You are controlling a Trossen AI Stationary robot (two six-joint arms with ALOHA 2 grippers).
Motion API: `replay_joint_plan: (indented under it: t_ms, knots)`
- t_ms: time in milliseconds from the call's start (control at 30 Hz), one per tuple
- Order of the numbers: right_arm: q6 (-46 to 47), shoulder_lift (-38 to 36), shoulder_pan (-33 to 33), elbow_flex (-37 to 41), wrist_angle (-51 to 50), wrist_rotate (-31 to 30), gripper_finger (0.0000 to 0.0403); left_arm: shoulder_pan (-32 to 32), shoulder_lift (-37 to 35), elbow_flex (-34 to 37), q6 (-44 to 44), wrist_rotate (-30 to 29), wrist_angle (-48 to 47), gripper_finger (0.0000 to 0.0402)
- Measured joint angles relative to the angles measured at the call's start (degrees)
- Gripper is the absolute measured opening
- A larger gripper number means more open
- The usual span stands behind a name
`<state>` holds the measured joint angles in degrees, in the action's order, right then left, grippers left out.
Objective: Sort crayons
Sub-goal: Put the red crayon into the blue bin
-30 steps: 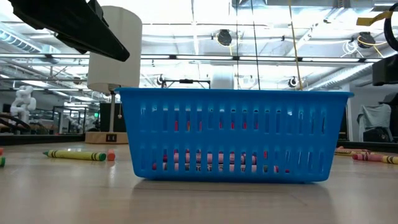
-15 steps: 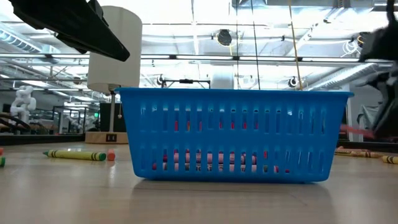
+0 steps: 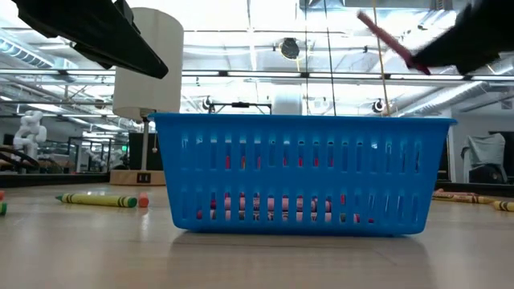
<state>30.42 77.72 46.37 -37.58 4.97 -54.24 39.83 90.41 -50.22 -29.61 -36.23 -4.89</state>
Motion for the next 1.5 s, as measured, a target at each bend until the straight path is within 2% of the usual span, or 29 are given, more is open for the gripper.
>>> replay_joint_plan:
  t_ms: [100,400,533,700,833,1400,1500]
  knots:
    - [-4.8,1.1,0.1,0.0,7.0,-3.0,0.0,0.0,0.0,0.0,0.0,-0.1,0.0,0.0085]
    - [-15.5,5.6,0.1,0.0,22.6,-2.8,0.0,0.0,0.0,0.0,0.0,-0.9,-0.1,0.0085]
    - [-20.6,5.9,0.1,0.0,26.6,-1.3,0.0005,0.0,0.0,0.0,0.0,-1.0,0.0,0.0085]
    - [-25.3,5.9,0.1,0.0,27.6,2.0,0.0005,0.0,0.0,0.0,0.0,-1.5,0.0,0.0085]
    - [-28.9,5.9,0.1,0.0,27.6,2.1,0.0003,0.0,0.0,0.0,0.0,-1.6,0.0,0.0085]
    - [-63.8,5.9,0.1,0.0,27.4,2.3,0.0007,-1.5,0.0,0.0,0.3,-1.8,0.1,0.0085]
    - [-65.5,5.9,0.1,0.0,27.4,2.3,0.0008,-2.0,0.0,0.0,0.3,-1.8,0.1,0.0085]
